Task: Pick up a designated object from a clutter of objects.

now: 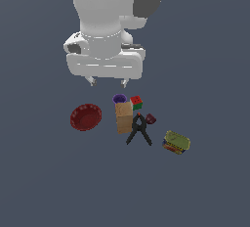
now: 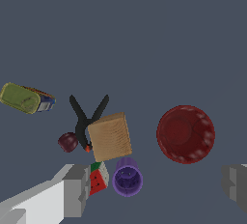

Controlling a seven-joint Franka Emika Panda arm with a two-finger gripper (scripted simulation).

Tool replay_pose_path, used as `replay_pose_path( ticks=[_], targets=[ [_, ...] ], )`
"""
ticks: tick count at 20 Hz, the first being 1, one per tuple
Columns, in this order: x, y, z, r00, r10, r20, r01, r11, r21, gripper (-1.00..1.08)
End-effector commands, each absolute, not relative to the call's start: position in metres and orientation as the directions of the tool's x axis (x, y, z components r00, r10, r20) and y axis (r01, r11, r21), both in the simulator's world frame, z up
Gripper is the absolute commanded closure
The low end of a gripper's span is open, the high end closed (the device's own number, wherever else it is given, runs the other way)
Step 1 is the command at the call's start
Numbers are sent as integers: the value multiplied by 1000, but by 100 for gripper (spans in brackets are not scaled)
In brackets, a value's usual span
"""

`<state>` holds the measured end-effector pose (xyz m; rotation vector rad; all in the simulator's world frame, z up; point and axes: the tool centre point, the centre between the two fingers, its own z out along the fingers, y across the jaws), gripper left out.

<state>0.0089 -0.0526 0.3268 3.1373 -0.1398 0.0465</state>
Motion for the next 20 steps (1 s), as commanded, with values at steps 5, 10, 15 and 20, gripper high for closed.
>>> replay_pose_path(
  ticks=[5,10,15,20],
  targets=[
    [10,-58,331,993,-110,35,-110,-994,-3,-92],
    [13,-68,339,987,-151,47,-150,-989,-9,-92],
    [12,-69,339,987,-153,46,-153,-988,-9,-92],
    [17,-64,335,991,-126,45,-126,-992,-4,-92]
  ],
)
